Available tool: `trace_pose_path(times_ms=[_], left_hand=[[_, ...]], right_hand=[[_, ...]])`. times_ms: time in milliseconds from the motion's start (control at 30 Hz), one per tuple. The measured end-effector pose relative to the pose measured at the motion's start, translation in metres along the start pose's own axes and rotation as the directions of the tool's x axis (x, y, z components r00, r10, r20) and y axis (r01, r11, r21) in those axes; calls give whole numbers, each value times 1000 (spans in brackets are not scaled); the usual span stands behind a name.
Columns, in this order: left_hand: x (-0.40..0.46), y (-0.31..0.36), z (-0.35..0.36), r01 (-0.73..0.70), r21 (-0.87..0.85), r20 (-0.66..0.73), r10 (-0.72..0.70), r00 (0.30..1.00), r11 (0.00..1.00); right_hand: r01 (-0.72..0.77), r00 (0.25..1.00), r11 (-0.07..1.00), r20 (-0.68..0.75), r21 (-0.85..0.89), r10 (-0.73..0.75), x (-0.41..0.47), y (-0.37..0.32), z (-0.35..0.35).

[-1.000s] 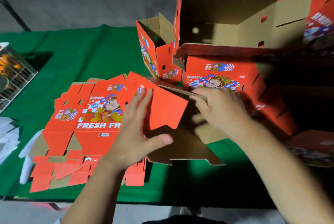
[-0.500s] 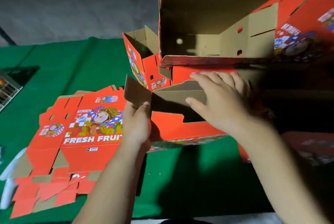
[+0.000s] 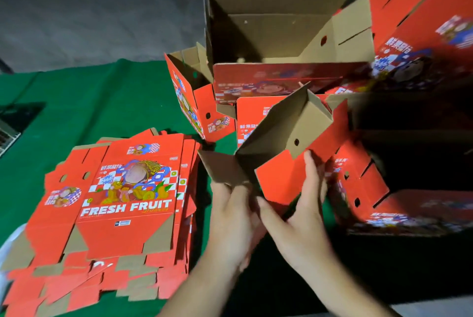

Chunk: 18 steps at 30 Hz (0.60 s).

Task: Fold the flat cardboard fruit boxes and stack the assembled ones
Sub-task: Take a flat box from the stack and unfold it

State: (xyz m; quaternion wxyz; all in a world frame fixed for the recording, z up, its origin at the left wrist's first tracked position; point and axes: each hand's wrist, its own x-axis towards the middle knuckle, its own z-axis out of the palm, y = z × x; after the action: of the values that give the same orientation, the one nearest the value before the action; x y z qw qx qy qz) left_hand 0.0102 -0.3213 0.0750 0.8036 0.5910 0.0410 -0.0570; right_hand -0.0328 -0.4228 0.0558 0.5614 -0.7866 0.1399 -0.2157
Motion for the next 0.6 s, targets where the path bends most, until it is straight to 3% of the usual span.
trace_pose_path(times_ms=[100,200,267,333,400,467,533,600], left_hand=[[36,12,-39,-169,372,-87,216,972,913],[78,16,-73,-178,366,-171,254,952,913],[97,16,-81,-183,361,-191,264,945,915],[106,15,-84,-225,416,-180,323,929,881],[110,16,-83,-279,475,-167,397,902,834],[112,15,-82,-301,511,-180,443,878,805],[113,12,-82,-305,598,-196,504,841,741],[115,8,-86,-287,685,-221,566,794,670]], right_hand=[[65,997,992,58,-107,-59,12,11,-16],[80,996,902,-5,-425,-91,59,37,-46],[125,989,852,134,-508,-65,86,47,-58],[158,974,891,213,-426,-70,107,56,-61],[97,988,963,143,-252,-61,125,52,-62],[31,985,996,171,-87,-16,137,43,-64],[69,959,994,280,-82,-44,136,38,-65],[125,951,985,298,-122,-84,129,41,-69]])
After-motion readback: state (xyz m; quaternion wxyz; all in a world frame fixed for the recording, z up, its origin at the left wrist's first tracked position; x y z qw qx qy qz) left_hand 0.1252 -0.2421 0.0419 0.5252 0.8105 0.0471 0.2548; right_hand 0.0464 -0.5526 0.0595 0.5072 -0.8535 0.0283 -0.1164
